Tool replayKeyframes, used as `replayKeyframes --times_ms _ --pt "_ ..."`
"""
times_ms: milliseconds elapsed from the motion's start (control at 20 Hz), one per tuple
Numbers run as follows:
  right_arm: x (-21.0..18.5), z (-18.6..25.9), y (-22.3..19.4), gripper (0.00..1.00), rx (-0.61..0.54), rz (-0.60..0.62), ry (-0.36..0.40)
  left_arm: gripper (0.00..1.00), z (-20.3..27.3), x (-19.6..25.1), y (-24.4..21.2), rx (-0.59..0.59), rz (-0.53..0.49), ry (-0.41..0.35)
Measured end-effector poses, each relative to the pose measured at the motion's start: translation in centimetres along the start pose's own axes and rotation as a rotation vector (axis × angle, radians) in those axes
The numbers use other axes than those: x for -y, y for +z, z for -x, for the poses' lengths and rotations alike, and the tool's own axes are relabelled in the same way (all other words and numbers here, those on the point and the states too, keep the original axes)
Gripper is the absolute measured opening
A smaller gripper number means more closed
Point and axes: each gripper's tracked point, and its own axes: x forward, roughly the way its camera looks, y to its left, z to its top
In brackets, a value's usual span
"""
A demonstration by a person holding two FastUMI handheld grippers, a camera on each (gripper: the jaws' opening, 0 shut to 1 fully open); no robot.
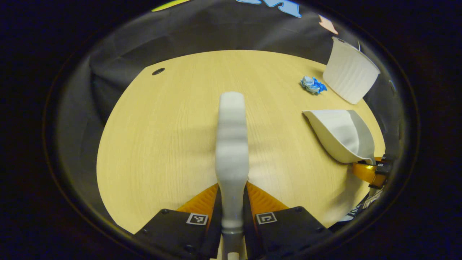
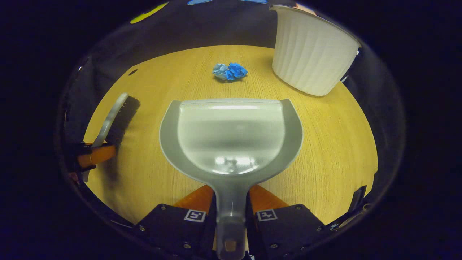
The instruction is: Pick up the small broom and dustpan from the desktop, sweep the trash into the dustpan with the broom, and then empty the trash into the garbage bin.
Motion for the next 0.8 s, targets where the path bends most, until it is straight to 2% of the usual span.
replayKeyframes --times_ms 300,450,700,800 --pt "0.2 -0.2 0.2 0.34 0.031 0.014 0.021 0.36 0.2 1.3 3.2 0.034 0.035 -0.042" --pt "0.5 -0.1 0.3 0.34 0.055 0.021 0.029 0.34 0.0 1.9 5.7 0.058 -0.001 -0.041" --pt "1.5 0.3 0.6 0.34 0.060 0.027 0.029 0.36 -1.9 4.9 8.9 0.044 -0.046 -0.082" --pt "2.0 0.6 0.8 0.34 0.060 0.039 0.033 0.34 -2.8 6.4 10.8 0.045 -0.049 -0.103"
